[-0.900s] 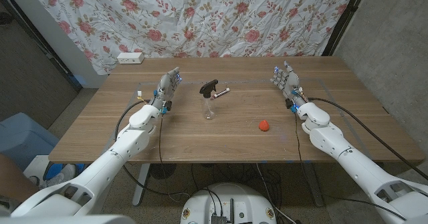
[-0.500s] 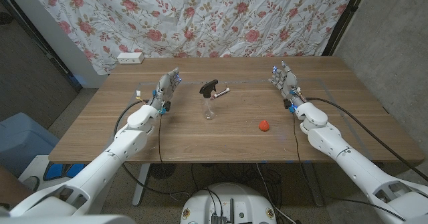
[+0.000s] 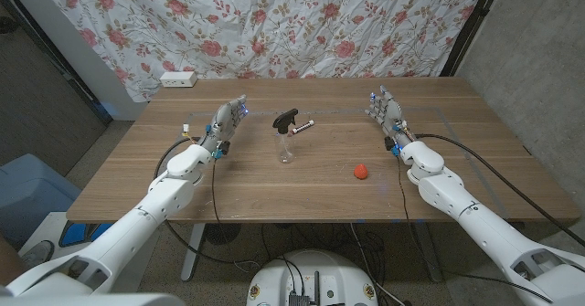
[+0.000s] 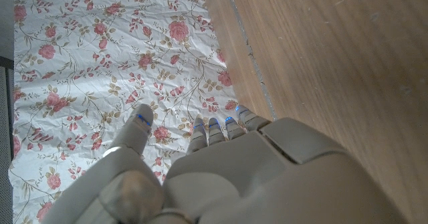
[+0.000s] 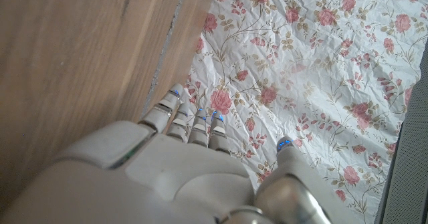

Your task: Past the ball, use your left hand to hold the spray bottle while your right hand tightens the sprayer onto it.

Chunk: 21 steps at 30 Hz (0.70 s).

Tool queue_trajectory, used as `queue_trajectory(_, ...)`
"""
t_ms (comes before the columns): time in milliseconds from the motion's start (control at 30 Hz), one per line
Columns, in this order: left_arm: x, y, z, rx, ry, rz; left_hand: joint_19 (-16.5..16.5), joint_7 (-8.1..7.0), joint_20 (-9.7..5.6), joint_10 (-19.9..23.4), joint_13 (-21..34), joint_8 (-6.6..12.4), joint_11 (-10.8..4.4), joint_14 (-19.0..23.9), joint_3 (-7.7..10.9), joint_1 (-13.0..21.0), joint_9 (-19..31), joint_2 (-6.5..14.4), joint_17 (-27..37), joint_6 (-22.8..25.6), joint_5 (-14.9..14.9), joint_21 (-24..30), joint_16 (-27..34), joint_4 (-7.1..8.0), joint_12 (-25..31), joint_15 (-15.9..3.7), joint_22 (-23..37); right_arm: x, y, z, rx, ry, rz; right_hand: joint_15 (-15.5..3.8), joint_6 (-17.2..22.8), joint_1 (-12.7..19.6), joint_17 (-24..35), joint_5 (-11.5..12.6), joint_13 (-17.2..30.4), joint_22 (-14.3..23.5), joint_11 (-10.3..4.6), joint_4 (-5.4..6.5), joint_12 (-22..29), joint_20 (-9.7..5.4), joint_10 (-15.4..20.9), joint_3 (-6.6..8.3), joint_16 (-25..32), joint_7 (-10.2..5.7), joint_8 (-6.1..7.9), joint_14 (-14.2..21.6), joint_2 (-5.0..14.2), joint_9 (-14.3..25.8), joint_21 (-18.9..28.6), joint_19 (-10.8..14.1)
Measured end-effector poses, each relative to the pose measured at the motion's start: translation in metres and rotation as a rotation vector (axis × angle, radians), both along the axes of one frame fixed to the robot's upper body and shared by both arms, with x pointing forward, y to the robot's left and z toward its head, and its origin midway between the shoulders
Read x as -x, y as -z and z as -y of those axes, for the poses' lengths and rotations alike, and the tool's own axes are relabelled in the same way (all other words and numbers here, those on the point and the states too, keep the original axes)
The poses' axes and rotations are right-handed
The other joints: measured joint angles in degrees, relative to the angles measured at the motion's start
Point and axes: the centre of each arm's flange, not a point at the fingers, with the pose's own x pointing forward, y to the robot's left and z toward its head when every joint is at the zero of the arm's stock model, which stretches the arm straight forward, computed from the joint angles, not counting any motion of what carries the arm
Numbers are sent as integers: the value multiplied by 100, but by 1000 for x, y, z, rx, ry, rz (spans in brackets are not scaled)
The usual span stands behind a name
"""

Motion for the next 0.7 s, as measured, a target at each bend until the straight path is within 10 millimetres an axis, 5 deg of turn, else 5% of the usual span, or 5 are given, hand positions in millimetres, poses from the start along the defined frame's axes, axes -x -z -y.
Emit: queue_trajectory(700,16,3,-11,-129,83,-10,0,-143,1,39,-1,0,-165,0,-48,212,-1,-212,-1,60,0,0,0,-189,0,1,-1,16,-4,5,30,45,9,25,0,0,-53,0,-26,-1,0,-32,0,-21,0,-2,-37,0,0,25,0,-1,20,20)
